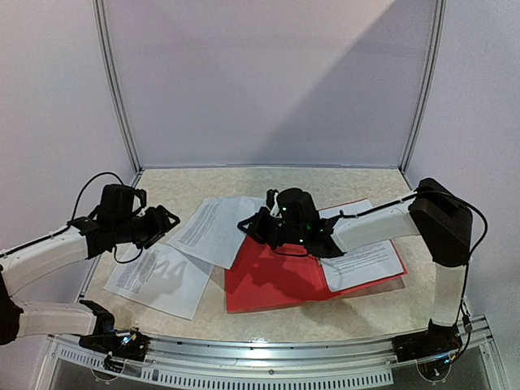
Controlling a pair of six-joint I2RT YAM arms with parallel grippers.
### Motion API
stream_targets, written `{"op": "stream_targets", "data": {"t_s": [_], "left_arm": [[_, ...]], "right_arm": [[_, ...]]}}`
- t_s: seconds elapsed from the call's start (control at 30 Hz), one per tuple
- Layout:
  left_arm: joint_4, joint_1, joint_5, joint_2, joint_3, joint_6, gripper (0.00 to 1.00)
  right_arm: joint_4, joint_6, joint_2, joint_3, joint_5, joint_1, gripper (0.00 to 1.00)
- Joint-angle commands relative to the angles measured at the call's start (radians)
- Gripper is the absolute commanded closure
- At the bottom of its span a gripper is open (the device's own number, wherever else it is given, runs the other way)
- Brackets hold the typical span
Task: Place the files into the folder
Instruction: Pass from the right arm to the left
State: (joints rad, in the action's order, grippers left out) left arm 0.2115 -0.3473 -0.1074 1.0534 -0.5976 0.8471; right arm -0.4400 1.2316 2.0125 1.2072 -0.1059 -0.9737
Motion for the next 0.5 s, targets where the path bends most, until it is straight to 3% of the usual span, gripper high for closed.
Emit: {"op": "stream_targets", "data": {"t_s": [0.0,0.17,0.47], "left_arm": [[-0.108,-0.103,-0.020,-0.054,0.107,0.235,0.29],[-0.366,-0.124,-0.103,-0.078,0.289,0.451,0.24],[-0.692,-0.165,-0.156,0.102,0.448,0.626,0.22]], "right_arm": [[-0.156,0.064,-0.064,-0.127,0.061,-0.022,1.00],[-0.212,0.106,-0.087,-0.186,0.072,-0.021,1.00],[-0.284,0.127,-0.107,-0.241,0.101,-0.037,1.00]]}}
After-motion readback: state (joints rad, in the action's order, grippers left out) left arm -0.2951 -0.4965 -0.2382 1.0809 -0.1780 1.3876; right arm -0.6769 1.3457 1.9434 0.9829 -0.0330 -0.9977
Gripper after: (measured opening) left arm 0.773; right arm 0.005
